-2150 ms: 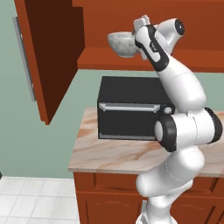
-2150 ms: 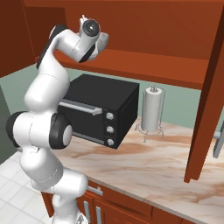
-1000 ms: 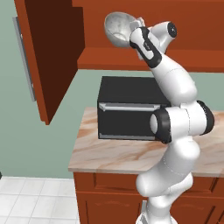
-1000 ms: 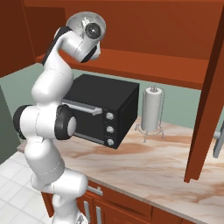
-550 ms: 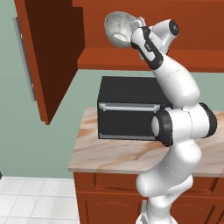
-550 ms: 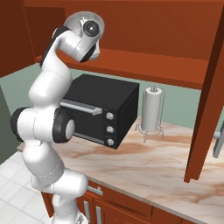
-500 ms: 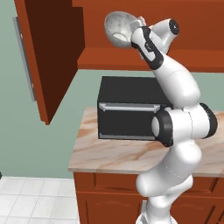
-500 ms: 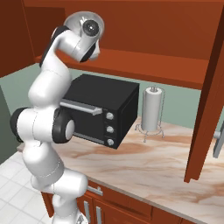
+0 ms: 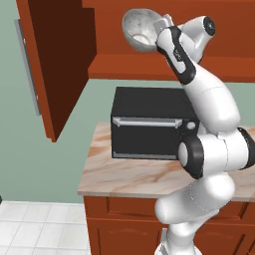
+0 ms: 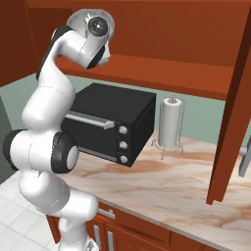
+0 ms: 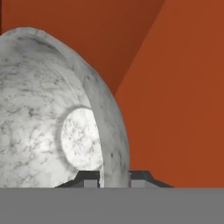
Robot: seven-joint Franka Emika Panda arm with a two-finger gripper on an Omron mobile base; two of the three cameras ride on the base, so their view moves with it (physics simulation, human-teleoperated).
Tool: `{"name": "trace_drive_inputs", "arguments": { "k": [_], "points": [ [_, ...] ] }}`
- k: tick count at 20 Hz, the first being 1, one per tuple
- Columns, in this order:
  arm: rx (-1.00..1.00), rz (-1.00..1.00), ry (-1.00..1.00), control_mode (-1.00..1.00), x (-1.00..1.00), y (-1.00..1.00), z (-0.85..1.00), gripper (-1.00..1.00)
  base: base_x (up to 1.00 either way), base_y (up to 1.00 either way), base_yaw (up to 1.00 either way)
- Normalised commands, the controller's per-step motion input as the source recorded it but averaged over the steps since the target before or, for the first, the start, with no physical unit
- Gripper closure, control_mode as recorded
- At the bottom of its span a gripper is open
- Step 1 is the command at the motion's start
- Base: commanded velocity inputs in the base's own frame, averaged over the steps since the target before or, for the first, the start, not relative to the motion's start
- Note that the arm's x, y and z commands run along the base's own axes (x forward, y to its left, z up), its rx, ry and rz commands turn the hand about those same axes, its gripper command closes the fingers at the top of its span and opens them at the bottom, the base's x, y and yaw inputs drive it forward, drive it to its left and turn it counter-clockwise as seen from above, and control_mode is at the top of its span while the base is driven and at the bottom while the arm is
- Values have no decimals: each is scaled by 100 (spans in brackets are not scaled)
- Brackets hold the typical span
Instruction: Move the bowls from the cabinet to the plates on the dining table.
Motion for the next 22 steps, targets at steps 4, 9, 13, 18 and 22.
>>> {"name": "trace_drive_inputs", "arguments": {
  "k": [4,9,13,18,22],
  "points": [
    [-5,0,-10,-100,-62,4,-36,100,0,0,0],
    [-3,-2,-5,-100,-62,4,-25,100,0,0,0],
    [8,-4,6,-100,-48,-13,18,100,0,0,0],
    [11,-3,8,-100,-45,-19,27,100,0,0,0],
    [10,-3,9,-100,-47,-18,21,100,0,0,0]
  ]
}}
